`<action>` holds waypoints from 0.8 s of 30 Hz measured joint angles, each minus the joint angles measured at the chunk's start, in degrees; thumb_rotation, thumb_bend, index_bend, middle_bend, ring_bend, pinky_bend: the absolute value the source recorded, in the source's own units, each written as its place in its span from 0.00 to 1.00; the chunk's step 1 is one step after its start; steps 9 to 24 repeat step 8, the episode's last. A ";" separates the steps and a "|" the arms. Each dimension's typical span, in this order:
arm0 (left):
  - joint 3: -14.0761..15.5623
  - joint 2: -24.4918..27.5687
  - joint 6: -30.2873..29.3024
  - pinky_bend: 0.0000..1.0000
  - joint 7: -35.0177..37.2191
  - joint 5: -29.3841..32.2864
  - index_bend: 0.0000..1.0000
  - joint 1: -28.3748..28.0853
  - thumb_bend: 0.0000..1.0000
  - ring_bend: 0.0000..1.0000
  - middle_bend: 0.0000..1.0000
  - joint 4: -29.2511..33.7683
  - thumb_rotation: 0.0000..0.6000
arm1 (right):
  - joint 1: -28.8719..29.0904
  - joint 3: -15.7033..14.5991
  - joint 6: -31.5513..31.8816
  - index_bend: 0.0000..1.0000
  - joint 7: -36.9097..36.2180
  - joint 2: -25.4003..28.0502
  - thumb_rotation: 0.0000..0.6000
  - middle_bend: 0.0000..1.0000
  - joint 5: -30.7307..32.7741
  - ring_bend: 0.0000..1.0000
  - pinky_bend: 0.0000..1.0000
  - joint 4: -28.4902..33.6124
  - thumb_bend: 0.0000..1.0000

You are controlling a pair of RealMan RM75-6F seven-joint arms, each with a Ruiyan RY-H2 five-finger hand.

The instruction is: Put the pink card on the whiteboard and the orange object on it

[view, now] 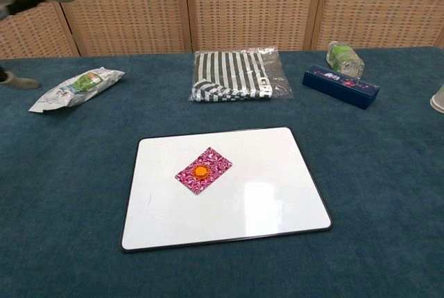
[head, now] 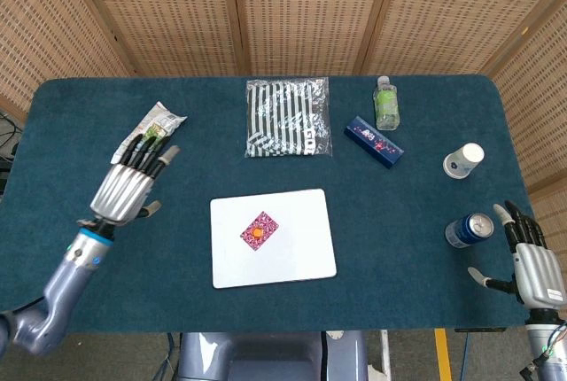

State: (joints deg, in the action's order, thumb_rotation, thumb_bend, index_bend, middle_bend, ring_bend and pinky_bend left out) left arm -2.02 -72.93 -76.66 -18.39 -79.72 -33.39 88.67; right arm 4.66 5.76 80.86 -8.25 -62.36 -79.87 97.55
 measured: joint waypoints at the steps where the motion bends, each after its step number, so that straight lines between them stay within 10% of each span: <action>1: 0.57 0.48 -2.57 0.00 1.69 -0.03 0.00 2.56 0.03 0.00 0.00 -0.55 1.00 | -0.03 0.00 0.08 0.00 0.16 -0.04 1.00 0.00 -0.02 0.00 0.00 0.01 0.05; 8: 3.79 1.17 -11.62 0.00 14.48 2.07 0.00 16.34 0.03 0.00 0.00 -5.62 1.00 | -0.07 -0.04 0.48 0.00 1.26 -0.36 1.00 0.00 -0.29 0.00 0.00 0.12 0.05; 24: 3.79 1.17 -11.62 0.00 14.48 2.07 0.00 16.34 0.03 0.00 0.00 -5.62 1.00 | -0.07 -0.04 0.48 0.00 1.26 -0.36 1.00 0.00 -0.29 0.00 0.00 0.12 0.05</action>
